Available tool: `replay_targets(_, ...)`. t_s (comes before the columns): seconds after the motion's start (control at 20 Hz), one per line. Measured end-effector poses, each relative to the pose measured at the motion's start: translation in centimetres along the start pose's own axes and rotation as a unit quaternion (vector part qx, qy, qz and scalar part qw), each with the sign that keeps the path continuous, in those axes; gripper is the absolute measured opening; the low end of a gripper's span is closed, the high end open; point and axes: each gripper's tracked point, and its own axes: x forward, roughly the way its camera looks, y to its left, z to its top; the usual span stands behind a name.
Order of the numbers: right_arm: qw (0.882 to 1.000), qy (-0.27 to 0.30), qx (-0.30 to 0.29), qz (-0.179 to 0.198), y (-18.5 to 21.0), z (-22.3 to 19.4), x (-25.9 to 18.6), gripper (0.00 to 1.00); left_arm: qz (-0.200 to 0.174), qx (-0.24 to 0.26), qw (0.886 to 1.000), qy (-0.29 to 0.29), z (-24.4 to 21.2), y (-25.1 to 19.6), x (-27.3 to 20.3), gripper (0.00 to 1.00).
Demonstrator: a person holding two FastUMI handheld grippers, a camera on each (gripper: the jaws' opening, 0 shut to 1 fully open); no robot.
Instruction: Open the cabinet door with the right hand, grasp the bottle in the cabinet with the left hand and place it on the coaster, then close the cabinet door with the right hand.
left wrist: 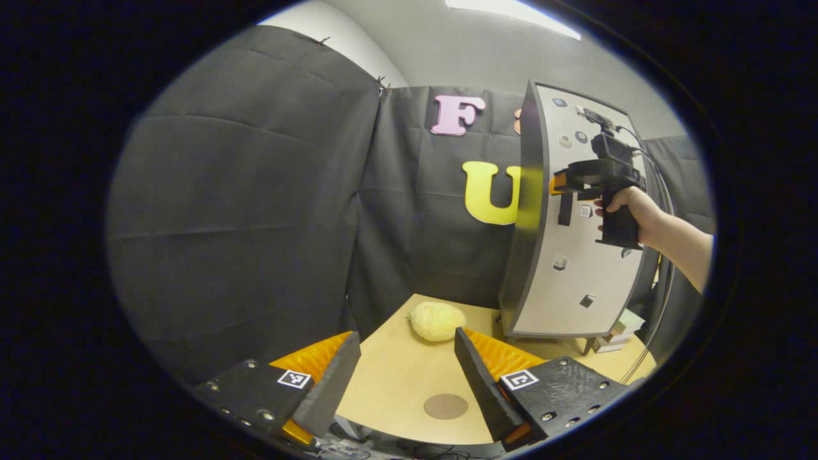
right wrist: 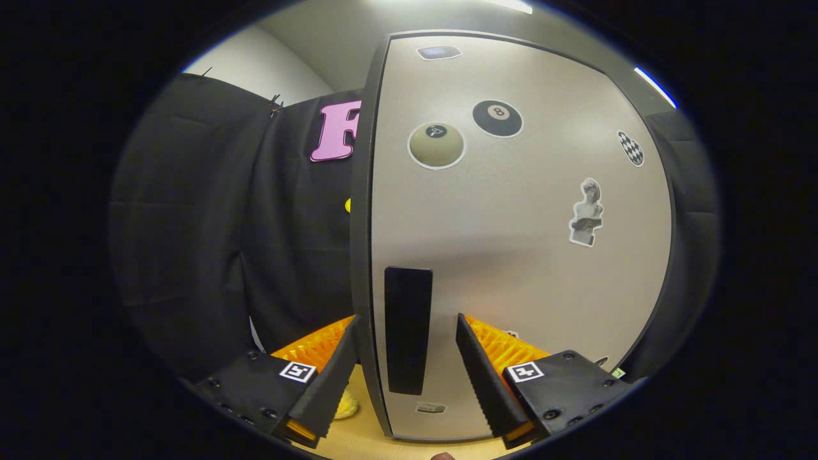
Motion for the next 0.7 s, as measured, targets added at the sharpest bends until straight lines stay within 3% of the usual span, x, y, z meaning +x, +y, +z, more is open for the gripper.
replay_targets(0.1,1.000,0.016,0.005,-0.011,-0.2,-0.9,0.7,0.77,0.004,0.006,1.000,-0.001,0.1,0.1,-0.3,0.89)
replay_targets(0.15,1.000,0.010,0.009,-0.015,-0.2,-0.7,0.6,0.75,0.006,0.008,1.000,-0.002,0.1,0.3,-0.5,0.89)
replay_targets(0.3,0.999,0.025,0.014,-0.016,0.2,-1.3,0.8,0.45,0.011,0.012,1.000,0.000,-0.2,0.7,-1.5,0.89)
replay_targets(0.4,0.999,0.031,0.023,-0.014,0.2,-1.3,0.4,0.35,0.012,0.010,1.000,0.001,-0.4,0.5,-2.2,0.89)
replay_targets(0.55,0.999,0.044,0.025,-0.007,0.2,-1.8,0.7,0.35,0.009,0.003,1.000,0.000,-0.5,0.0,-2.8,0.89)
replay_targets(0.7,0.999,0.040,0.026,0.011,0.3,-1.7,0.6,0.23,0.005,0.003,1.000,-0.001,-0.2,-0.6,-3.4,0.89)
